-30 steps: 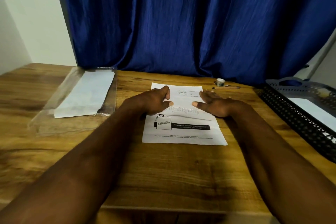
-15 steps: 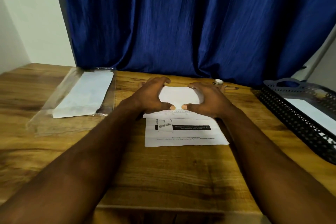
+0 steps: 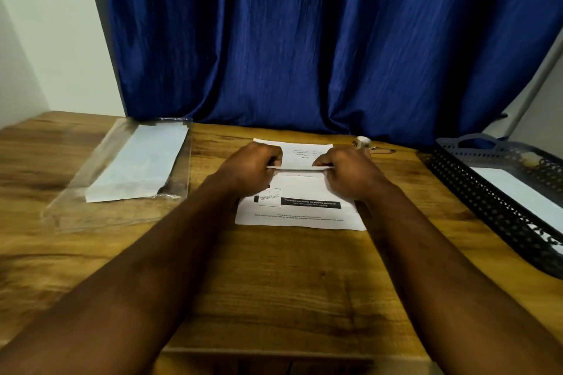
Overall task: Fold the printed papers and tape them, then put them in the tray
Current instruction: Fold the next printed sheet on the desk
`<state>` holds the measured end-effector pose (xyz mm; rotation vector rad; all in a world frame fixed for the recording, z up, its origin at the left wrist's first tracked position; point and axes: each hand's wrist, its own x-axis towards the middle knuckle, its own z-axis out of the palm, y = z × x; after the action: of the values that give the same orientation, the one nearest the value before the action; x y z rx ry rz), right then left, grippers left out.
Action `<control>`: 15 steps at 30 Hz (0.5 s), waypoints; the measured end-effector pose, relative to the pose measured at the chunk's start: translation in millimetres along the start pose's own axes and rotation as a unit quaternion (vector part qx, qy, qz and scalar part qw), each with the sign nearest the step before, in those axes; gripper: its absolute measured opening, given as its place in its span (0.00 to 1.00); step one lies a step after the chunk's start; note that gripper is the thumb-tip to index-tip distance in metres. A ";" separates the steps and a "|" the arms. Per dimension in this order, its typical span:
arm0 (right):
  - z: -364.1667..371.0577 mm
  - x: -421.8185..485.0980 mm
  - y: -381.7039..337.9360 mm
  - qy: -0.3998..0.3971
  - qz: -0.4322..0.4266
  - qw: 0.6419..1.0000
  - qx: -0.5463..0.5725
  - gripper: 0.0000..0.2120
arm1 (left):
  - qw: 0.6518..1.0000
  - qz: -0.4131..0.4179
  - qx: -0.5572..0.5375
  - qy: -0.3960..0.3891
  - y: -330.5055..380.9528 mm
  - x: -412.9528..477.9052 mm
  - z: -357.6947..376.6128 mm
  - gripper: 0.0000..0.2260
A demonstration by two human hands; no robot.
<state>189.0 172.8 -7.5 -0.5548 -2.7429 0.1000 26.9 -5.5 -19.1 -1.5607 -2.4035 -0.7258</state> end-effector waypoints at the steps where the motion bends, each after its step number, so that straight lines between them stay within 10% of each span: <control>1: 0.4 -1.0 0.7 -0.037 0.012 0.999 0.010 0.21 | 1.000 -0.004 -0.011 -0.025 -2.4 -0.7 1.2 0.04; 15: 42.8 16.8 -50.4 -0.112 0.001 0.993 0.048 0.28 | 0.998 -0.008 -0.056 -0.028 -8.2 0.6 16.0 0.02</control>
<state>141.4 132.9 -35.7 -0.5508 -2.9335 0.3120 21.0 0.1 -35.1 -1.6263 -2.4584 -0.8451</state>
